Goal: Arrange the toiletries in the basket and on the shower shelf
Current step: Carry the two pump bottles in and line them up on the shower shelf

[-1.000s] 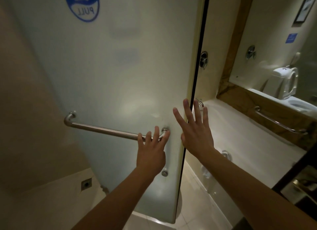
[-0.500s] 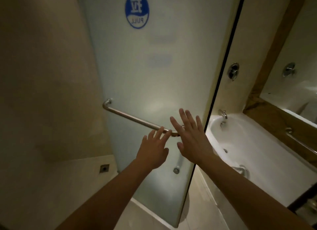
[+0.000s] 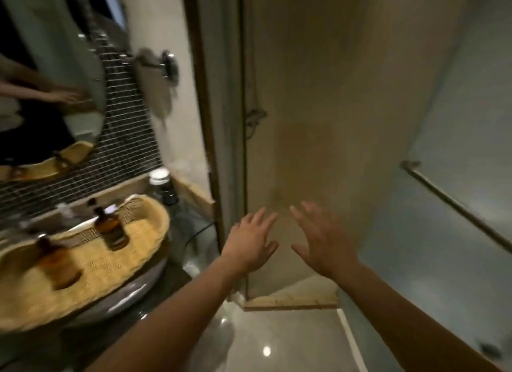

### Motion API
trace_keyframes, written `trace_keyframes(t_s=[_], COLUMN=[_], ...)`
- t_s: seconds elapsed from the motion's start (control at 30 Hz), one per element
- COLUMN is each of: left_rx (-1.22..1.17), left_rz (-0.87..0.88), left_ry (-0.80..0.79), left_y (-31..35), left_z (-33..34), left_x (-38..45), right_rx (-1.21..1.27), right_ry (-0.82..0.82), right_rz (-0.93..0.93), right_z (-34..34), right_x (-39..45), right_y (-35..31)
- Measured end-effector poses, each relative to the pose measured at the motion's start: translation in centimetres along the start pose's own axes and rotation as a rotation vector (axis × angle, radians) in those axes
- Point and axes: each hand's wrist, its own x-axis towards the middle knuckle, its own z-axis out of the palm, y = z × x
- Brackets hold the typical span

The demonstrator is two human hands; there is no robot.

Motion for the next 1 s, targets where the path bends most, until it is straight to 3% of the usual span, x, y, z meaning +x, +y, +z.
trace_keyframes(t_s=[0.23, 0.43, 0.6, 1.0], left_rx=[0.066, 0.094, 0.034, -0.023], left_rz=[-0.341, -0.569, -0.765, -1.005], left_ry=[0.092, 0.138, 0.187, 0.148], left_y=[-18.0, -29.7, -35.5, -42.6], left_z=[-4.2, -6.4, -7.2, -5.1], left_x=[-9.9, -15.9, -18.7, -21.8], right_rx=[0.128, 0.227, 0.28, 0.29], right_ry=[-0.023, -0.04, -0.082, -0.177], right_rz=[-0.291, -0.402, -0.417, -0.471], right_z=[5.9, 9.5, 11.3, 17.5], right_x=[11.5, 18.1, 21.7, 28.4], right_y=[-18.4, -30.5, -35.1, -40.7])
